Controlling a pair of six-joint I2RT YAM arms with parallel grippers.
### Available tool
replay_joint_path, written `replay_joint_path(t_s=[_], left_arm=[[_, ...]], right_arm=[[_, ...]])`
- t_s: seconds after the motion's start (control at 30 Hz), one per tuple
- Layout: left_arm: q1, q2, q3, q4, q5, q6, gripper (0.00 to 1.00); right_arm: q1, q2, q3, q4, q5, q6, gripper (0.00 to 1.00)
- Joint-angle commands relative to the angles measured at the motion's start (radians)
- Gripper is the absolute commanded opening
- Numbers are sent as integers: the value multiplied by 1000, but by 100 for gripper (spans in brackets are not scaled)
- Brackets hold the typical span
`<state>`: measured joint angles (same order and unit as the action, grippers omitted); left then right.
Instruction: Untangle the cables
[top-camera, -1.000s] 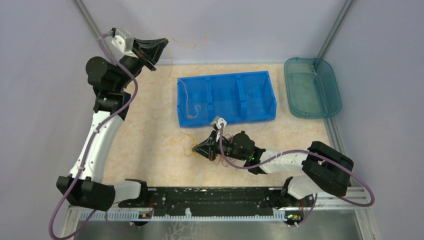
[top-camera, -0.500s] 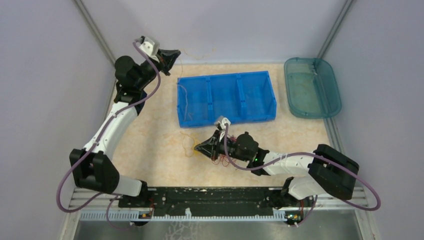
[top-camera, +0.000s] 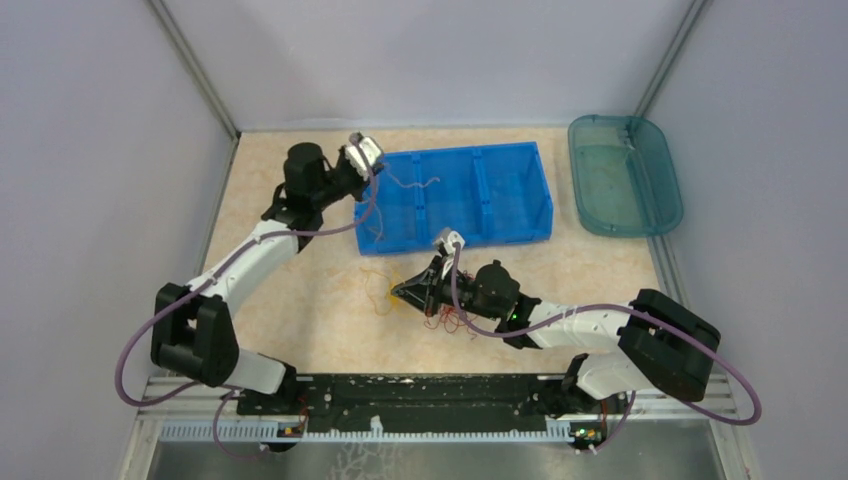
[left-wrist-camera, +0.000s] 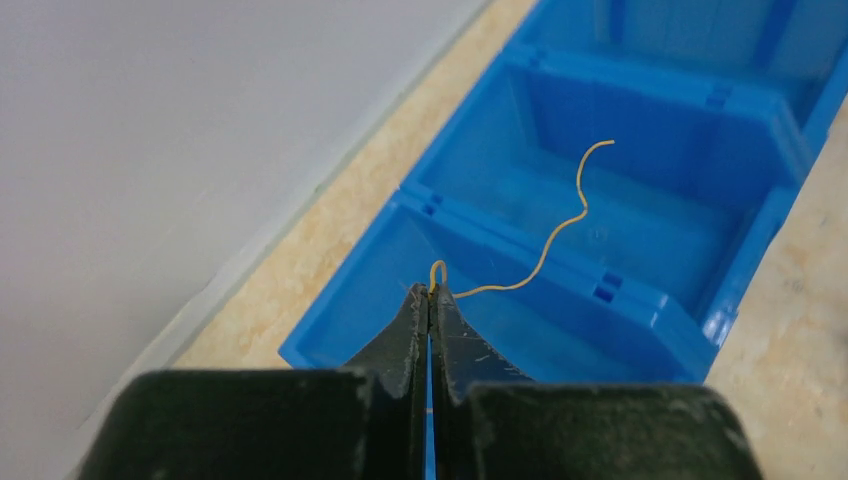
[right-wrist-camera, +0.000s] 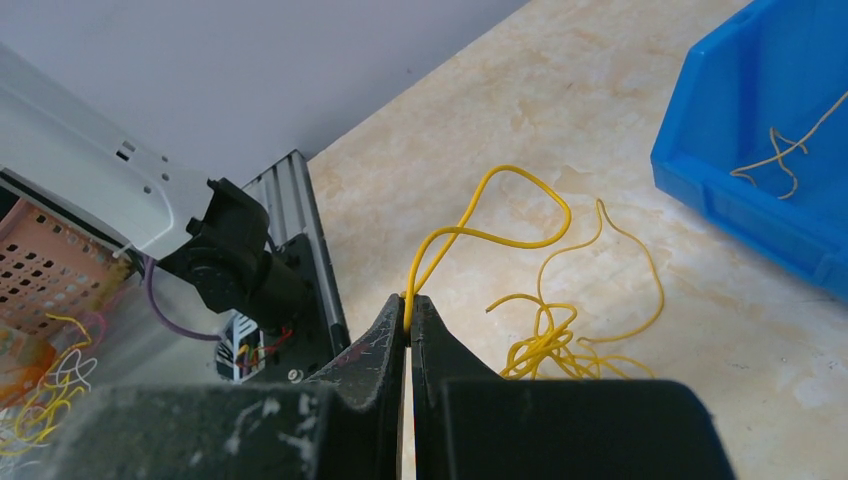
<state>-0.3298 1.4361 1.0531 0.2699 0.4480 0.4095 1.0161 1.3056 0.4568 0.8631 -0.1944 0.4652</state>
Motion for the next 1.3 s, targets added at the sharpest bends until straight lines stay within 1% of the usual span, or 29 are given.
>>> replay_joint_path(t_s=[0.0, 0.1, 0.23, 0.33, 0.47, 0.57, 0.67, 0.8, 0.9, 1.0, 1.1, 1.2, 1.27], left_arm=[[-70, 15, 5, -213, -212, 283, 0], [-88, 65, 34, -277, -281, 298, 0], [-113, 101, 38, -273, -364, 321, 0], [-122, 134, 45, -229, -462, 337, 0], [-123, 179, 87, -134, -604, 319, 0], [-119, 198, 111, -95, -666, 341, 0], [-119, 183, 106, -101, -653, 341, 0], [-127, 171, 95, -134, -577, 319, 0], [-143, 192, 116, -174, -542, 267, 0], [-153, 234, 178, -217, -493, 153, 0], [-160, 301, 296, -277, -456, 41, 0], [-176, 368, 394, -325, -439, -30, 0], [-183, 406, 423, -332, -434, -75, 0]], right_arm=[[-14, -17, 16, 50, -21, 7, 0], [-17, -14, 16, 57, -23, 13, 0], [-17, -14, 16, 59, -25, 19, 0], [-17, -17, 15, 56, -25, 20, 0], [-17, -24, 10, 53, -22, 26, 0], [-17, -25, 8, 53, -26, 31, 0], [-17, -18, 3, 68, -28, 37, 0], [-17, -5, 2, 86, -36, 48, 0], [-17, -10, 0, 88, -33, 48, 0], [-17, -20, -2, 76, -23, 44, 0], [-17, -28, -3, 64, -18, 39, 0], [-17, -30, -1, 58, -13, 38, 0], [-17, -32, -3, 58, -10, 37, 0]])
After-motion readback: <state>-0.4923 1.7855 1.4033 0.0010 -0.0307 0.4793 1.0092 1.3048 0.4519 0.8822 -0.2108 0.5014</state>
